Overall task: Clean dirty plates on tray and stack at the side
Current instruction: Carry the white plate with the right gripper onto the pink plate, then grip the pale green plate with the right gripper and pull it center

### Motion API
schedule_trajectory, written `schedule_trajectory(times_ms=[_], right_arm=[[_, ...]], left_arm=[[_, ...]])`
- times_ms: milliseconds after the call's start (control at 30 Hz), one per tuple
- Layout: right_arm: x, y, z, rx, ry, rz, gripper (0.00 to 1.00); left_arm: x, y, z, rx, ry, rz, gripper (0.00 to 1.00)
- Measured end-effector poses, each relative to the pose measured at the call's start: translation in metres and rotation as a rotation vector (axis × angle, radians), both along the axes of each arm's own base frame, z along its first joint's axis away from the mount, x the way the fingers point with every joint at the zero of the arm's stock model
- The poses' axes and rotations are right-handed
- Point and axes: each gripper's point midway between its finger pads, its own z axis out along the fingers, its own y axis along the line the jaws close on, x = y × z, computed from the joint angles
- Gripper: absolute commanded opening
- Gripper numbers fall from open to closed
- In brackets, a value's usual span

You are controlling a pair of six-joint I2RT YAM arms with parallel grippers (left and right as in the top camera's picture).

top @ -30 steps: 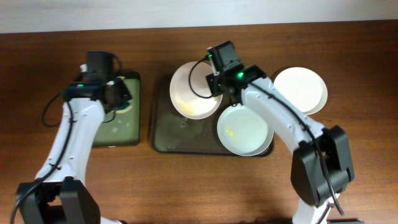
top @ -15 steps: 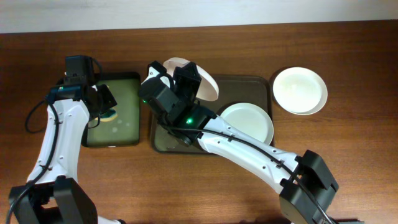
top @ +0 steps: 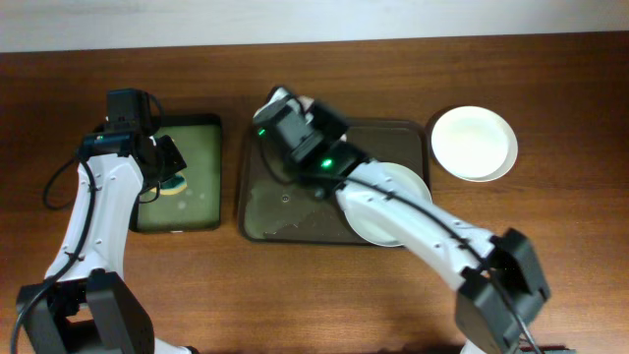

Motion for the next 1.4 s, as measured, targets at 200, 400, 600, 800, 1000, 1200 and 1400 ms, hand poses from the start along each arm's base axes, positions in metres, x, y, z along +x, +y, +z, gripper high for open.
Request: schedule_trajectory(times_ms=[200,400,600,800,1000,1200,1400], right_arm=[[0.022,-0.187,0.06,0.598,-0.023,-0.392,0.04],[-0.012,-0.388,-0.069,0.946,0.114,-0.997,0.04],[-0.028,-0.413,-0.134,1.084,0.183,-1.095,0.2],[-0.019,-0.366,-0.136,1.156,0.296,-0.998,0.51],[-0.033,-0.223,-0.147,0.981,0.649,-0.595,0.57],[-0.039,-0.165,-0.164,0.619,0.731,-0.231,0.54],[-0.055,-0.169,-0.218,0.475,0.891,-0.145,0.43]], left_arm=[[0.0,0.0,0.0,0.001,0.0,0.0,0.0],[0.0,0.0,0.0,0.001,0.0,0.0,0.0],[0.0,0.0,0.0,0.0,0.0,0.0,0.0],[0.0,0.0,0.0,0.0,0.0,0.0,0.0],[0.0,0.0,0.0,0.0,-0.001,0.0,0.0],[0.001,0.0,0.0,0.001,-0.004,0.0,0.0],[0.001,0.0,0.0,0.001,-0.004,0.0,0.0]])
